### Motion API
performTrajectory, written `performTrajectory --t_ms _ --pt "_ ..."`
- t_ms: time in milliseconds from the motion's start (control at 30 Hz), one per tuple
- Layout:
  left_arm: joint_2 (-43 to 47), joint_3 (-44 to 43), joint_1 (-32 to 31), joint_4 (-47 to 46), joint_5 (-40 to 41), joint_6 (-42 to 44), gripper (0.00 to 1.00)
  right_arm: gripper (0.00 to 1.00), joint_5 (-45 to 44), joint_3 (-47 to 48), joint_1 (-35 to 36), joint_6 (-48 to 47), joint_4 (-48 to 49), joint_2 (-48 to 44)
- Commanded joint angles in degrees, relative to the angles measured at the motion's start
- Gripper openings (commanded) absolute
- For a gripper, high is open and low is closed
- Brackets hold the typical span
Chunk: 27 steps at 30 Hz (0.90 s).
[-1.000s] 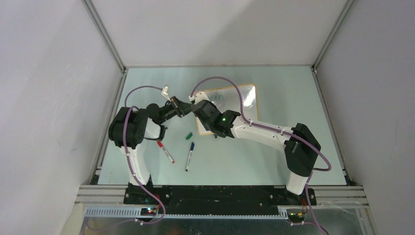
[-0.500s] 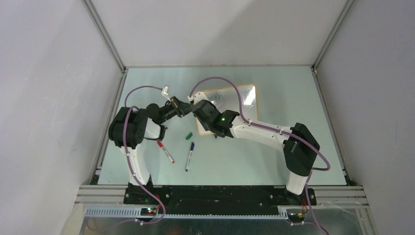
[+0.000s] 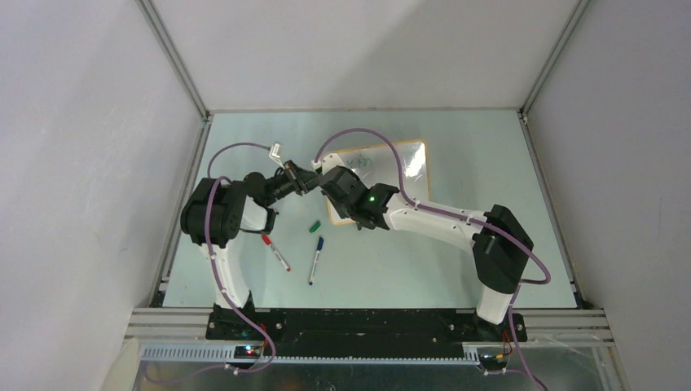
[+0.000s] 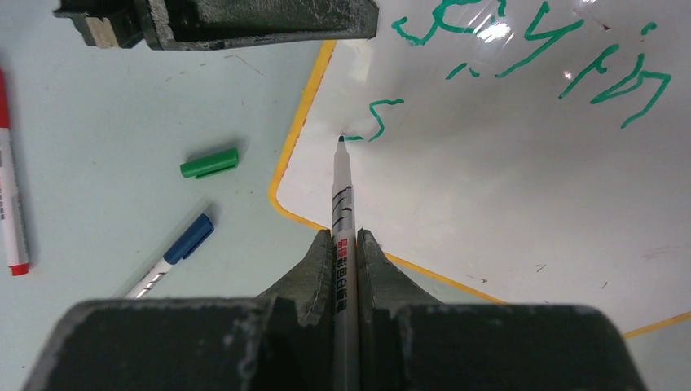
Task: Write a sentence on the whiteboard
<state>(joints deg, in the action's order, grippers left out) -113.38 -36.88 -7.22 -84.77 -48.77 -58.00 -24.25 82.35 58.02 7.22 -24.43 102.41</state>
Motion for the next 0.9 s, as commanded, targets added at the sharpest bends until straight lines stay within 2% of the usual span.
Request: performTrajectory --t_ms 0,200,867 --pt "0.2 -1.5 -0.1 -3.0 -0.7 0.0 0.0 0.0 0.4 -1.2 0.0 0.0 4.0 -6.1" --pt "0.0 -1.5 -0.1 -3.0 -0.8 -0.1 0.0 0.0 0.3 -3.1 -1.4 0.2 5.3 -8.7" --pt "0.2 -1.4 -0.1 -3.0 -0.7 0.1 0.0 0.0 1.0 -3.0 -4.2 0.5 3.6 -6.1"
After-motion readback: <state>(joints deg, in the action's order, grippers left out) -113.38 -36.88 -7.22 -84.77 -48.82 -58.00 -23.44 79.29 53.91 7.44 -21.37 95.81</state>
